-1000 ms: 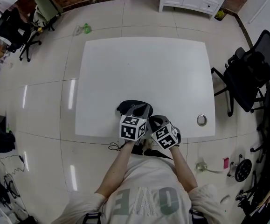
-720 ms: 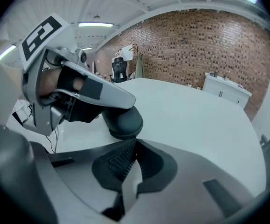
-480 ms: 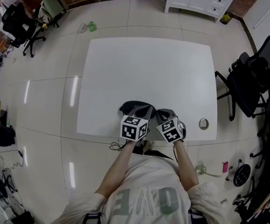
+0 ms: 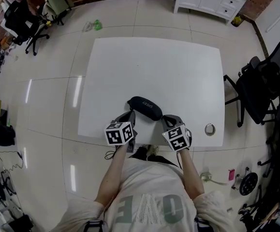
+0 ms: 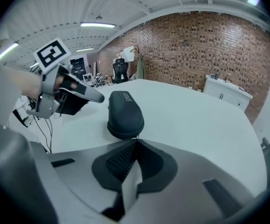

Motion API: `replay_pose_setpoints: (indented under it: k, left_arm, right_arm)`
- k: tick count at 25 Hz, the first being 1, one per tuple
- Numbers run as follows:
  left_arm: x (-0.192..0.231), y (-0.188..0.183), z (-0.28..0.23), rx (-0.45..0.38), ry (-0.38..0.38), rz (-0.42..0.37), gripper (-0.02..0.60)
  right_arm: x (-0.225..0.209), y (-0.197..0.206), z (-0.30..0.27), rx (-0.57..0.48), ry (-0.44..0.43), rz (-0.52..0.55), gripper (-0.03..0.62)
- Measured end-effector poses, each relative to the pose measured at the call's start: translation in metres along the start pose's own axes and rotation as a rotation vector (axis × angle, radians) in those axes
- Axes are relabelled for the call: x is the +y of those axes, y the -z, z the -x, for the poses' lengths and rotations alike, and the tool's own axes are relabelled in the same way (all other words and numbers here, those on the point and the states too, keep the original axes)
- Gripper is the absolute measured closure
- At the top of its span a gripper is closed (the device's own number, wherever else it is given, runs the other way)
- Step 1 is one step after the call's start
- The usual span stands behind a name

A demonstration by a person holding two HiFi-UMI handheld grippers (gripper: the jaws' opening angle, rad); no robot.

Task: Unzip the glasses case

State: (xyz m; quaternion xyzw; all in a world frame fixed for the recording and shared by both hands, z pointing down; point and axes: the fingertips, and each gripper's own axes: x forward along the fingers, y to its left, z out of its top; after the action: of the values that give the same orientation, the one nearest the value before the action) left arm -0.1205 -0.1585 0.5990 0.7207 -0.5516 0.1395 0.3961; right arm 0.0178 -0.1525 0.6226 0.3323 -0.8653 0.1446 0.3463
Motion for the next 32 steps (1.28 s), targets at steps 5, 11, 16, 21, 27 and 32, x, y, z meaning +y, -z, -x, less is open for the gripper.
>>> replay_pose_setpoints:
  k: [5,11,16,21,27,32]
  left_arm:
    - [0.006,-0.018,-0.021,0.000,0.005,-0.067,0.589]
    - [-0.025,-0.028,-0.061,0.045,0.093,-0.228,0.589]
    - [-0.047,-0.046,-0.033,-0.045,0.025,-0.367,0.589]
    - [-0.086,-0.037,-0.018,-0.069,0.102,-0.456,0.589]
    - [-0.095,-0.018,-0.042,-0.031,0.112,-0.513,0.589]
    - [-0.079,-0.022,-0.037,-0.079,0.098,-0.418,0.589]
  right_arm:
    - [0.035,-0.001,0.013,-0.011,-0.062,0.079,0.594]
    - [0.067,-0.005,0.015,-0.024,-0.126,0.140,0.594]
    - [0.075,-0.004,0.003,-0.005,-0.135,0.172,0.594]
    - [0.076,0.001,-0.002,0.016,-0.140,0.184,0.594]
    - [0.078,-0.002,-0.007,0.018,-0.145,0.179,0.594]
    - [0.079,-0.007,-0.008,0.000,-0.157,0.143,0.594]
